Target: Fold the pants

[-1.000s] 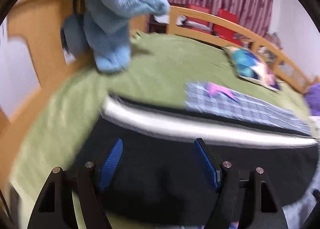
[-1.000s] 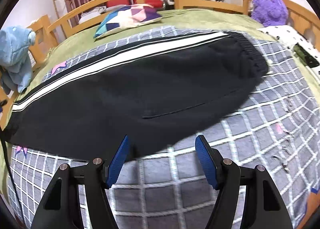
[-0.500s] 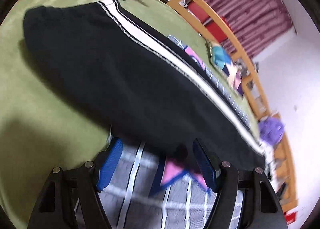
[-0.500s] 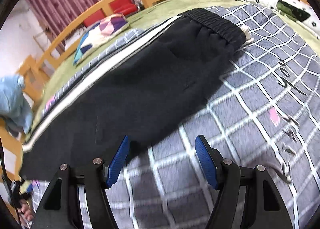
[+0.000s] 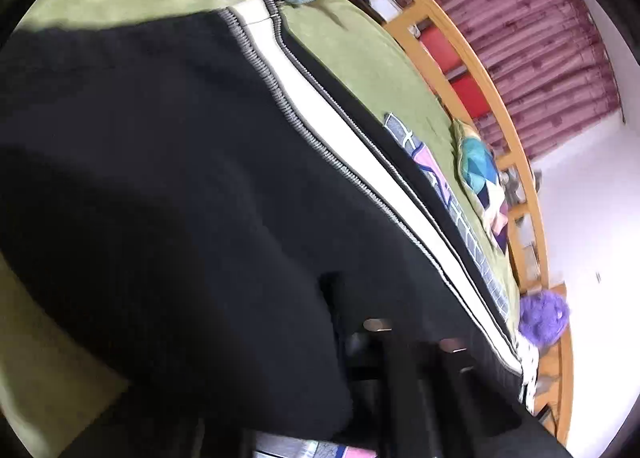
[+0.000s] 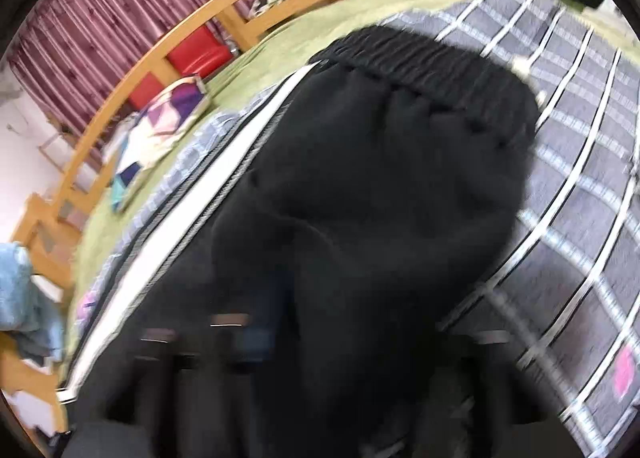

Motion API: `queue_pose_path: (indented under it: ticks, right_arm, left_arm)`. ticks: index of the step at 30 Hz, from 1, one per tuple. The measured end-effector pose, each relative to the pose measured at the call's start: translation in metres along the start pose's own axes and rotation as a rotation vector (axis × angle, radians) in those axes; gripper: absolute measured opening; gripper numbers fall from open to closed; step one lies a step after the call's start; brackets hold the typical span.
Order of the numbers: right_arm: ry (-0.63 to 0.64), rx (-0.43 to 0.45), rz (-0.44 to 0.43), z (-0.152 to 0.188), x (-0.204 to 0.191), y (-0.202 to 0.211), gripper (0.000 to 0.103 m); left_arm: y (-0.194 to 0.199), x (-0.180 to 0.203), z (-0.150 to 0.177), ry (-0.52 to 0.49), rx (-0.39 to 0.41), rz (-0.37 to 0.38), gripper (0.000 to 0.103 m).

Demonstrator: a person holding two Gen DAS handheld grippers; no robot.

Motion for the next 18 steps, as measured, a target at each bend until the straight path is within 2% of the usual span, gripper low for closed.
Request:
queue_pose_path:
  ticks: [2, 5, 6, 9, 11, 13, 16, 18]
  right_arm:
    - [0.01, 0.032, -0.036, -0.007, -0.008, 0.019, 0.015]
    - [0.075, 0.092, -0.101, -0.015, -0.033, 0.073, 0.012]
    - [0.089, 0.108, -0.11, -0.015, -0.037, 0.09, 0.012]
    - [0.137, 0.162, -0.119, -0.001, -0.036, 0.152, 0.01]
    - [0.164, 0.157, -0.107, 0.023, -0.017, 0.179, 0.01]
    - [0.192, 0.114, -0.064, 0.052, 0.01, 0.187, 0.01]
    - [0.194, 0.013, -0.053, 0.092, 0.053, 0.174, 0.012]
    - [0.151, -0.083, -0.072, 0.124, 0.084, 0.155, 0.014]
  left_arm:
    - [0.021, 0.018, -0.003, -0.032, 0.016, 0.044, 0.009]
    - [0.06, 0.059, 0.005, -0.138, 0.055, 0.015, 0.009]
    - [0.079, 0.075, 0.015, -0.18, 0.067, 0.017, 0.009]
    - [0.12, 0.092, 0.045, -0.254, 0.088, 0.02, 0.009]
    - [0.135, 0.077, 0.068, -0.263, 0.059, -0.009, 0.009]
    - [0.135, 0.054, 0.103, -0.252, 0.009, -0.038, 0.009]
    - [0.11, 0.012, 0.146, -0.224, -0.079, -0.115, 0.009]
    - [0.098, -0.008, 0.156, -0.225, -0.074, -0.188, 0.009]
Point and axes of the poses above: each gripper's, at about its wrist camera, not at the fingertips, and y roughly against the way its jaws point, x to its right, z to its underside, the point moved 10 cm from there along -y, roughly the way its jaws point, and after that the axes turned 15 degrees about -x, right-handed, at the moved point
